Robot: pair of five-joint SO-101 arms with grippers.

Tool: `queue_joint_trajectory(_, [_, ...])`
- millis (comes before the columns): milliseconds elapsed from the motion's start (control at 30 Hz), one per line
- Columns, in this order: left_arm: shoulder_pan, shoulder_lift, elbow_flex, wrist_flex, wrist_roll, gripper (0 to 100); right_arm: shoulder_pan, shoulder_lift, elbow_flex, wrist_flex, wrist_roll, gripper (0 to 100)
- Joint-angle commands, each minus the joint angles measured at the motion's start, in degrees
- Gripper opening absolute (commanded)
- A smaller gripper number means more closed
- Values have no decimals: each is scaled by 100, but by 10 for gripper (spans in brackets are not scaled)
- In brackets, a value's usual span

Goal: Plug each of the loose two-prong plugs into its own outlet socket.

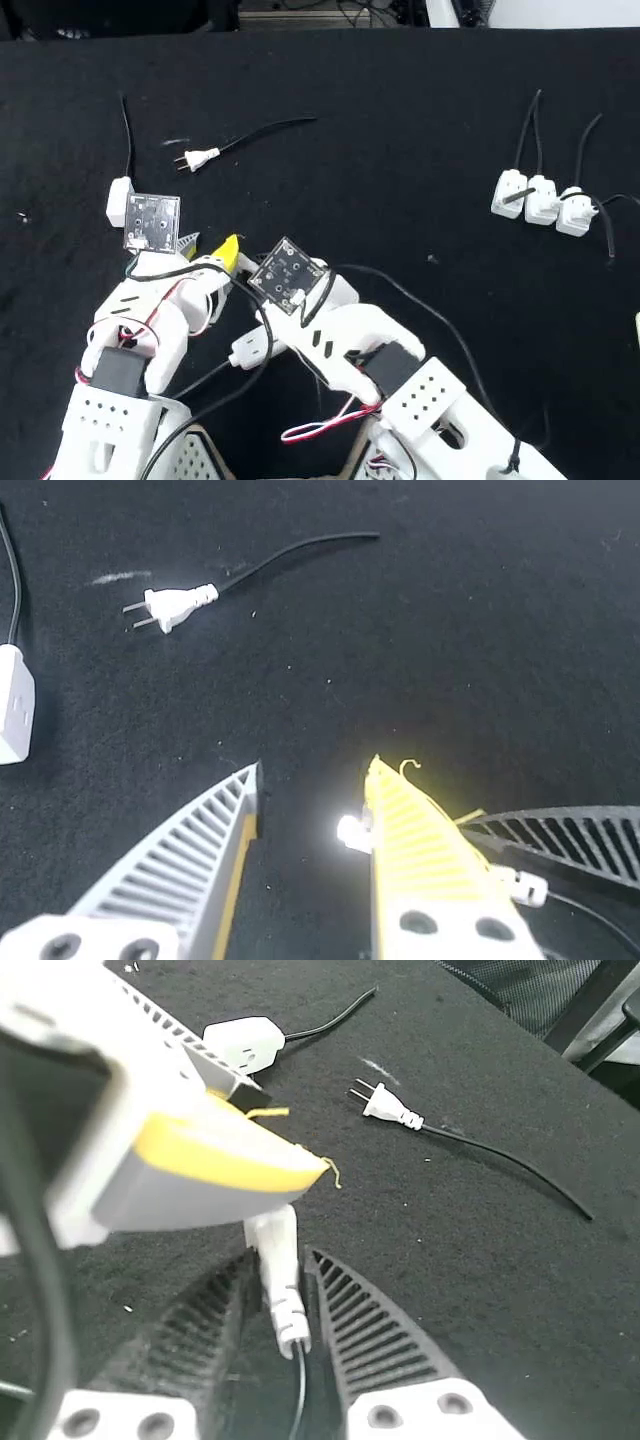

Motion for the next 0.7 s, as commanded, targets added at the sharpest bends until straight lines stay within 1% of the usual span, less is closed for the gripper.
queue_joint_trajectory(0, [-4,-26,4,0,-35,181,-26,-286,-136,-53,-105,10])
queue_joint_trajectory(267, [-13,-26,-48,-9,-35,180,-18,-242,-136,9,-88,10])
queue_joint_trajectory(333, [-13,-26,-31,-26,-35,180,-18,-242,-215,176,-88,10])
queue_joint_trajectory(533, [-13,-26,268,-404,-35,181,-18,-233,-813,1116,-88,10])
queue_joint_trajectory(667, [-154,-26,75,-387,-35,180,-18,-233,-804,1257,-88,10])
